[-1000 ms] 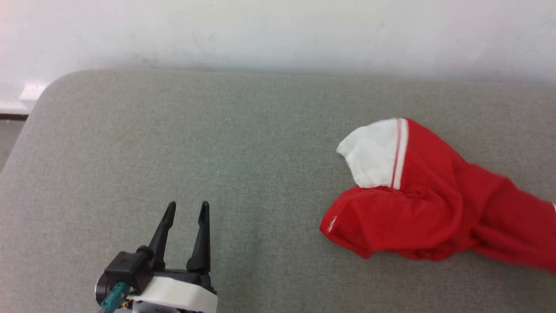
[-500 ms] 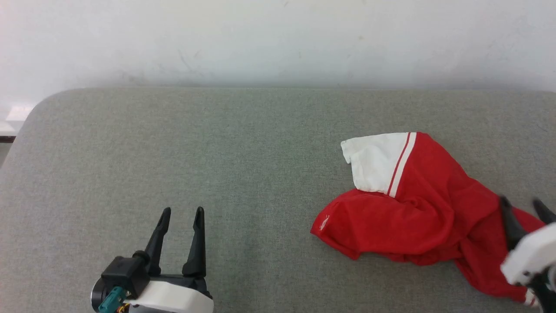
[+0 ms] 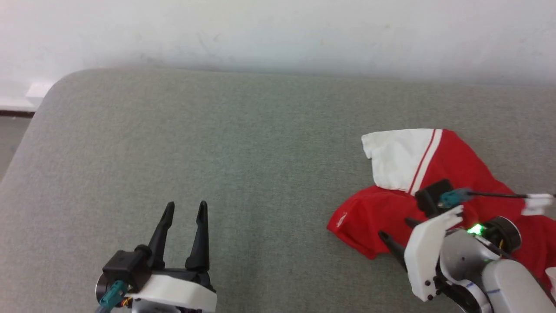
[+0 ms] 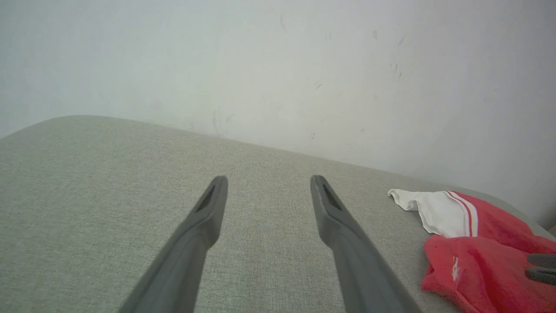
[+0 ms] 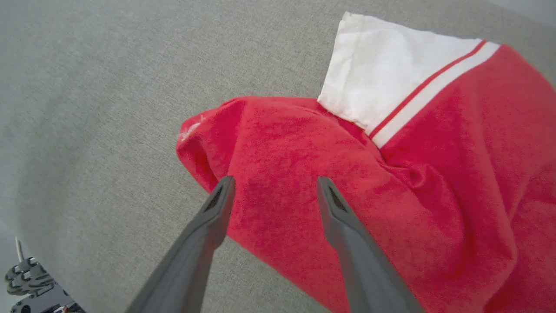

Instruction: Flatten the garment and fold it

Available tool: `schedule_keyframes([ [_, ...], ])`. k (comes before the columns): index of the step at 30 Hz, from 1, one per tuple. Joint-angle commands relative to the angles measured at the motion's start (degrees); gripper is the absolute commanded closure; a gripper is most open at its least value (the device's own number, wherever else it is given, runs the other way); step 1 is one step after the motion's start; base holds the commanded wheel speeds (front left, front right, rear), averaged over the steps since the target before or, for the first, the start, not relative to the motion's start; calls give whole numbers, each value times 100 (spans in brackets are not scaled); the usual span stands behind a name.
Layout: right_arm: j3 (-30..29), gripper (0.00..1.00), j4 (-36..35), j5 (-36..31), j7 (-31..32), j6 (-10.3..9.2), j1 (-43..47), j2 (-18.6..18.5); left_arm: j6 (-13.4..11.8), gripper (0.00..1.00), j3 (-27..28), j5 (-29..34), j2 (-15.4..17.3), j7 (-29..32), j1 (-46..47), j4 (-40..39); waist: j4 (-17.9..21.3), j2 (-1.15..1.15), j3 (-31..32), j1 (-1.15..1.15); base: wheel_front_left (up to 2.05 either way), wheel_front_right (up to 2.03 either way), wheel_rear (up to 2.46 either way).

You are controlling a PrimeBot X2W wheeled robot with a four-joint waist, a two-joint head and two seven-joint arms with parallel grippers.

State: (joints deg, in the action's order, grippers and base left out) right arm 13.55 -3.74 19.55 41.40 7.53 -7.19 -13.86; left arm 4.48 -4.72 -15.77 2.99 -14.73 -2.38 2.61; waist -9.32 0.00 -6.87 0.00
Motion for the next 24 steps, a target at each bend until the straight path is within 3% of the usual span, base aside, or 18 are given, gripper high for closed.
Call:
schedule_keyframes([
  [1, 172, 0, 261, -86, 77, -4, -219, -118, 36, 0, -18, -43, -6, -27, 133, 19, -214, 0, -190, 0, 0, 0, 0],
  [8, 760, 0, 1250, -244, 205, -4, -686, -243, 54, 0, -83, -106, -9, -27, 249, 106, -434, 0, -283, 0, 0, 0, 0],
  [9, 869, 22, 1311, -200, 242, -4, -729, -261, 51, 0, -86, -114, -9, -27, 256, 122, -442, 0, -276, 0, 0, 0, 0],
  [10, 929, 56, 1333, -113, 239, -4, -760, -252, 47, 0, -90, -124, -10, -27, 261, 136, -445, 0, -265, 0, 0, 0, 0],
  [11, 959, 83, 1325, -10, 206, -4, -783, -230, 37, 0, -96, -137, -10, -27, 267, 147, -443, 0, -249, 0, 0, 0, 0],
  [12, 1017, 100, 1290, 84, 173, -4, -800, -225, 26, 0, -101, -149, -10, -27, 270, 155, -434, 0, -227, 0, 0, 0, 0],
  [19, 1959, 100, 529, 1194, 287, -4, -655, -425, -16, 0, -151, -181, -11, -27, 216, 178, -242, 0, -76, 0, 0, 0, 0],
  [24, 2682, 100, -31, 2059, 891, -4, -270, -981, -9, 0, -196, -189, -11, -27, 148, 225, -91, 0, -38, 0, 0, 0, 0],
])
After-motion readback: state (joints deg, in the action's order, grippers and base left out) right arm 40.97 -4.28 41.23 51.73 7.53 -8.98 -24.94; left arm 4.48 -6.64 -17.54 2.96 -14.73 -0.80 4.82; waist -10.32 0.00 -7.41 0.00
